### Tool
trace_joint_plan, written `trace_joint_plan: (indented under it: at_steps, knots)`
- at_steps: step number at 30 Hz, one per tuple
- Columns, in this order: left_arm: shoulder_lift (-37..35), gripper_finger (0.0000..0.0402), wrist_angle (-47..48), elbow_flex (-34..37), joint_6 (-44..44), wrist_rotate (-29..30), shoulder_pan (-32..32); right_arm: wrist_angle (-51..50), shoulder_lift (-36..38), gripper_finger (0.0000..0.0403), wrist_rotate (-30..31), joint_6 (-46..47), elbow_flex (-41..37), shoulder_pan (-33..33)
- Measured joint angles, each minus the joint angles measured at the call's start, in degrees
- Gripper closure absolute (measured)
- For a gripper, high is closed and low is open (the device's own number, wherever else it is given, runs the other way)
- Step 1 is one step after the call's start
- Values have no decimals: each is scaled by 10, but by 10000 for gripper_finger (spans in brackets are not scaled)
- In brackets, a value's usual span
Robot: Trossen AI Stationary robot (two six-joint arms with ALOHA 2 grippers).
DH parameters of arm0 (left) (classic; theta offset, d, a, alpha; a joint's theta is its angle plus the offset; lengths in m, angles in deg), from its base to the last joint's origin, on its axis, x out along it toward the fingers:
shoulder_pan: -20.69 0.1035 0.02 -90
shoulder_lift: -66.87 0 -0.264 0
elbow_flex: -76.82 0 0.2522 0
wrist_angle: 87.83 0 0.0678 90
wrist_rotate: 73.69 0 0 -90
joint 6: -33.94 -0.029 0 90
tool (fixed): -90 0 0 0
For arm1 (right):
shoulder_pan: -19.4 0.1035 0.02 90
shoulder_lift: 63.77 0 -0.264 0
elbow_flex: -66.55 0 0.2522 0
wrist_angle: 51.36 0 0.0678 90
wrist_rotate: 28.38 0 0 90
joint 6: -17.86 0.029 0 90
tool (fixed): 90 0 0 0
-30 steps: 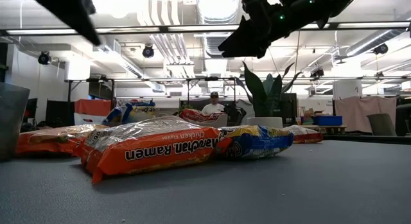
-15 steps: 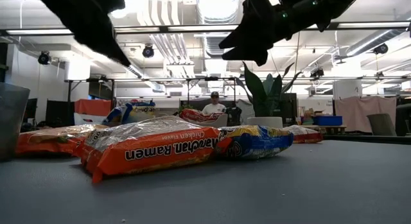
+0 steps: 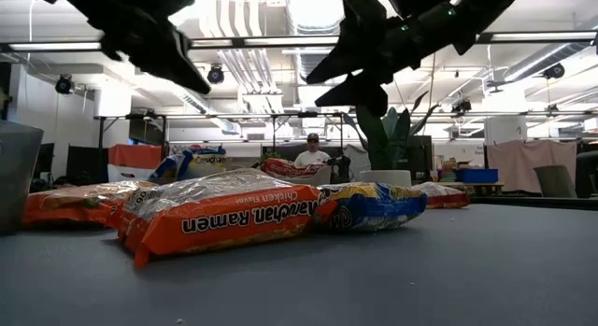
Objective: Sort Maruchan noodles
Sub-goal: Put the noodle pack into the transparent bin
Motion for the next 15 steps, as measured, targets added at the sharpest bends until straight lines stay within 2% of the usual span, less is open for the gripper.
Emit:
trace_joint_plan:
  at_steps: [2, 5, 10, 15]
  knots:
    - [0, 402, -24, 3, -56, -49, 1, -7, -2, 206, -5, 3, 11, 2]
    - [0, 402, -53, 13, -107, -64, 9, -58, -2, 240, -12, 19, 42, 2]
    - [0, 402, -91, 28, -111, -65, 34, -166, -5, 299, 1, 40, 91, -4]
    - [10, 402, -182, 69, -110, -64, 49, -204, -22, 342, 31, 54, 111, -14]
